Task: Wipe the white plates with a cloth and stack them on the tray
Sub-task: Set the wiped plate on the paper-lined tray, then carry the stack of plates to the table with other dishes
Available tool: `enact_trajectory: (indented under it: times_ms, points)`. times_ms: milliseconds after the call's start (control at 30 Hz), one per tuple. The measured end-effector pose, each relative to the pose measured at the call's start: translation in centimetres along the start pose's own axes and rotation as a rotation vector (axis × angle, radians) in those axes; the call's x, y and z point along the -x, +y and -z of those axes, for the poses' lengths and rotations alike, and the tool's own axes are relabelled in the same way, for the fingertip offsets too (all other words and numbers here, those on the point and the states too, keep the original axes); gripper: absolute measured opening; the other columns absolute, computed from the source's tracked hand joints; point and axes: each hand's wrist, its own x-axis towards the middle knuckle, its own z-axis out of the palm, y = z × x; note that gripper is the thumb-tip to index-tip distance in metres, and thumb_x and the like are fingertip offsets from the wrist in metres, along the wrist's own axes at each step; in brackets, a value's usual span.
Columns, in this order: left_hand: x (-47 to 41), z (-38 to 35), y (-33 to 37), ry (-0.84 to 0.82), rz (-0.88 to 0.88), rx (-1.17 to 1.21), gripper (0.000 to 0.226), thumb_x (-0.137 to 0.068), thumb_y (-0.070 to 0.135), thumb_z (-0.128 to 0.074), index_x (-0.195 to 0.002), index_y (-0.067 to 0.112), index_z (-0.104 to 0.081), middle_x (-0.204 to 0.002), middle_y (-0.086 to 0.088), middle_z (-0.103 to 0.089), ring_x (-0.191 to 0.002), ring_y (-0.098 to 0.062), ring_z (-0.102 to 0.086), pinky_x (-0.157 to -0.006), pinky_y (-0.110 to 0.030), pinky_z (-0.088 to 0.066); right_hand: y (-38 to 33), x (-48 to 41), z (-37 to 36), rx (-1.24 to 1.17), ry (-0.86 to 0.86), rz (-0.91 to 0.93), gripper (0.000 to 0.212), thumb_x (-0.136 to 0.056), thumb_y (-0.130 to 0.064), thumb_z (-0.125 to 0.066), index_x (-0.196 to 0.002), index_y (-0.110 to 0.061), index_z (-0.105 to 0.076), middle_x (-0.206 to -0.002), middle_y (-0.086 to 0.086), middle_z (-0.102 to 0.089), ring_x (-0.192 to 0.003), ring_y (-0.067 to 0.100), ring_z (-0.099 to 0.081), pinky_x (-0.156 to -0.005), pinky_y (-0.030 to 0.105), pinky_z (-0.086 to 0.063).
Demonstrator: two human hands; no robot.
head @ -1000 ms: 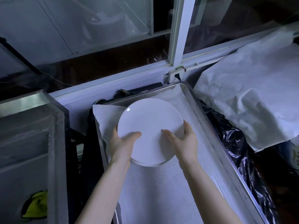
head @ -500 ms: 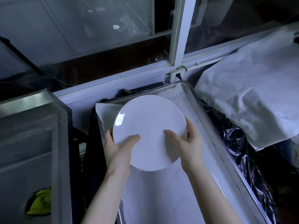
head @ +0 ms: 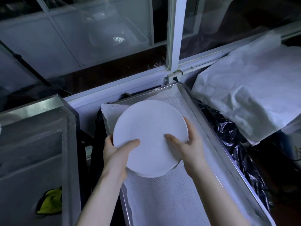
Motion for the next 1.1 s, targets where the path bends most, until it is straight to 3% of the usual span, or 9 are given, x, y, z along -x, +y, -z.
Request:
enact_trajectory:
  times_ms: [167, 233, 400, 500, 567, 700, 833, 933, 1100]
  points:
    - [3.0, 0.5, 0.0, -0.115, -0.041, -0.061, 0.064, -0.062, 0.0, -0.087, -0.116, 0.021, -0.06, -0.1, 0.006, -0.075, -0.084, -0.011, -0.073, -0.067, -0.026, -0.054, 0.4, 4.5, 2.3, -0.126, 0.085, -0.098, 0.073, -0.063, -0.024, -0.083, -0.13, -0.033, -0.056, -0.126, -0.002, -0.066, -0.113, 0.023, -0.066, -0.092, 0.05, -0.057]
    - [4.1, 1.0, -0.5, -0.172, -0.02, -0.076, 0.061, -0.063, -0.001, -0.087, -0.115, 0.019, -0.062, -0.099, 0.005, -0.076, -0.085, -0.013, -0.074, -0.069, -0.028, -0.055, 0.6, 6.7, 3.1, -0.118, 0.114, -0.097, 0.067, -0.063, -0.025, -0.083, -0.125, -0.032, -0.061, -0.121, -0.003, -0.07, -0.109, 0.022, -0.069, -0.09, 0.048, -0.059]
    - [8.1, 2.8, -2.4, -0.445, 0.028, -0.161, 0.052, -0.065, 0.004, -0.087, -0.112, 0.014, -0.068, -0.096, 0.0, -0.077, -0.087, -0.02, -0.075, -0.07, -0.031, -0.057, 1.3, 15.3, 5.1, -0.091, 0.324, -0.11, 0.049, -0.066, -0.021, -0.087, -0.111, -0.022, -0.07, -0.106, 0.002, -0.076, -0.101, 0.03, -0.072, -0.091, 0.055, -0.057]
    - [11.2, 4.2, -4.0, -0.599, -0.011, -0.202, 0.049, -0.065, 0.003, -0.086, -0.108, 0.016, -0.068, -0.094, 0.002, -0.078, -0.081, -0.016, -0.075, -0.06, -0.025, -0.056, 1.7, 21.6, 6.1, -0.081, 0.426, -0.092, 0.047, -0.074, -0.013, -0.086, -0.116, -0.018, -0.066, -0.109, 0.005, -0.075, -0.103, 0.03, -0.071, -0.092, 0.053, -0.057]
    - [13.9, 5.1, -5.1, -0.715, -0.034, -0.237, 0.048, -0.066, 0.002, -0.085, -0.108, 0.017, -0.067, -0.093, 0.003, -0.078, -0.082, -0.015, -0.075, -0.061, -0.025, -0.056, 2.0, 26.3, 6.6, -0.058, 0.509, -0.071, 0.052, -0.074, -0.012, -0.085, -0.121, -0.015, -0.064, -0.115, 0.007, -0.073, -0.107, 0.029, -0.069, -0.095, 0.053, -0.055]
    - [19.8, 6.3, -7.6, -0.956, -0.046, -0.338, 0.062, -0.057, 0.01, -0.086, -0.115, 0.013, -0.064, -0.1, -0.003, -0.076, -0.09, -0.022, -0.073, -0.066, -0.031, -0.057, 3.1, 35.9, 7.9, -0.025, 0.684, -0.05, 0.042, -0.085, -0.006, -0.076, -0.123, -0.015, -0.062, -0.117, 0.005, -0.072, -0.107, 0.026, -0.069, -0.097, 0.054, -0.053]
    - [27.5, 6.5, -10.5, -1.166, -0.005, -0.427, 0.066, -0.051, 0.02, -0.078, -0.115, 0.01, -0.064, -0.097, -0.006, -0.076, -0.081, -0.022, -0.074, -0.058, -0.03, -0.058, 3.8, 46.0, 10.0, -0.021, 0.924, -0.057, 0.041, -0.085, -0.008, -0.076, -0.123, -0.013, -0.061, -0.119, 0.007, -0.07, -0.11, 0.028, -0.067, -0.097, 0.055, -0.052]
    - [33.9, 6.1, -12.7, -1.34, -0.033, -0.483, 0.055, -0.05, 0.018, -0.077, -0.104, 0.013, -0.069, -0.086, -0.002, -0.077, -0.073, -0.018, -0.074, -0.05, -0.024, -0.054, 4.0, 53.1, 11.5, -0.008, 1.075, -0.046, 0.035, -0.082, -0.011, -0.076, -0.116, -0.012, -0.067, -0.112, 0.009, -0.073, -0.106, 0.029, -0.069, -0.094, 0.056, -0.053]
    - [45.2, 6.0, -17.0, -1.63, -0.066, -0.588, 0.043, -0.05, 0.013, -0.085, -0.091, 0.018, -0.072, -0.083, 0.005, -0.077, -0.07, -0.013, -0.073, -0.053, -0.025, -0.053, 5.4, 65.0, 13.3, -0.187, 1.362, 0.03, 0.059, -0.068, -0.021, -0.073, -0.124, -0.007, -0.062, -0.117, 0.013, -0.072, -0.104, 0.028, -0.071, -0.091, 0.05, -0.058]
